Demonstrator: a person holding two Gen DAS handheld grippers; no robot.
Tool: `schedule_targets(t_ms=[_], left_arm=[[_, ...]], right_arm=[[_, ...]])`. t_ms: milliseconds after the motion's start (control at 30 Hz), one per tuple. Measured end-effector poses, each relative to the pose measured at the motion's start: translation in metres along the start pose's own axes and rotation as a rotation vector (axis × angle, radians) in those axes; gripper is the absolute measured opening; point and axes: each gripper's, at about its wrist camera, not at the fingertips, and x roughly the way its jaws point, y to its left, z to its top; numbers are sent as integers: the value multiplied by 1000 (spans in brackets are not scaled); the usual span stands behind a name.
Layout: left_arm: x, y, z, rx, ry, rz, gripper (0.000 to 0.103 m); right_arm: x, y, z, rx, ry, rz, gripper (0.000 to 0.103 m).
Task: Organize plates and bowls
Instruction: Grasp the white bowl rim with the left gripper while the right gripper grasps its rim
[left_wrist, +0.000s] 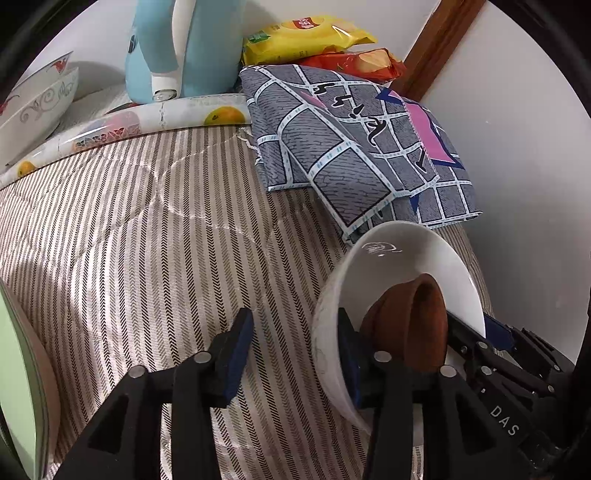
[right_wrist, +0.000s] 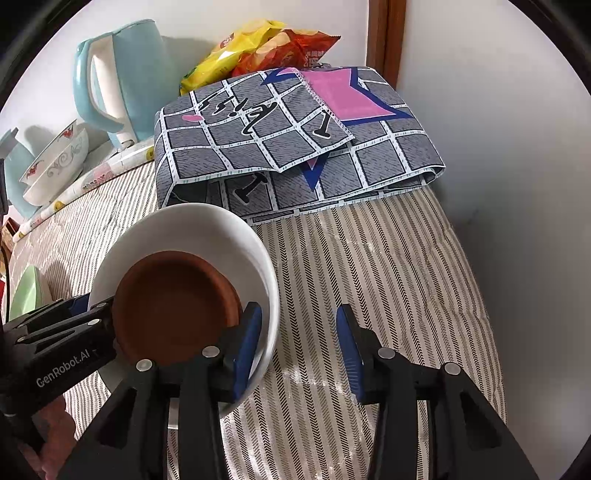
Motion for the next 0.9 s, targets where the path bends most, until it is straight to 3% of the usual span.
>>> schedule_targets(t_ms=[367, 633, 733, 900], left_arm=[[-1, 1, -2, -22, -8, -9, 42], [-3, -13, -4, 10, -34, -42, 13], [-1, -17, -3, 15, -43, -35, 13], [1, -19, -1, 25, -37, -36, 12]], right_arm=[[0, 0, -1, 25, -7, 19, 38], [-1, 9, -2, -10, -27, 20, 23], [-2, 13, -3, -20, -28, 29, 12], [-3, 13, -3, -8, -29, 32, 12]])
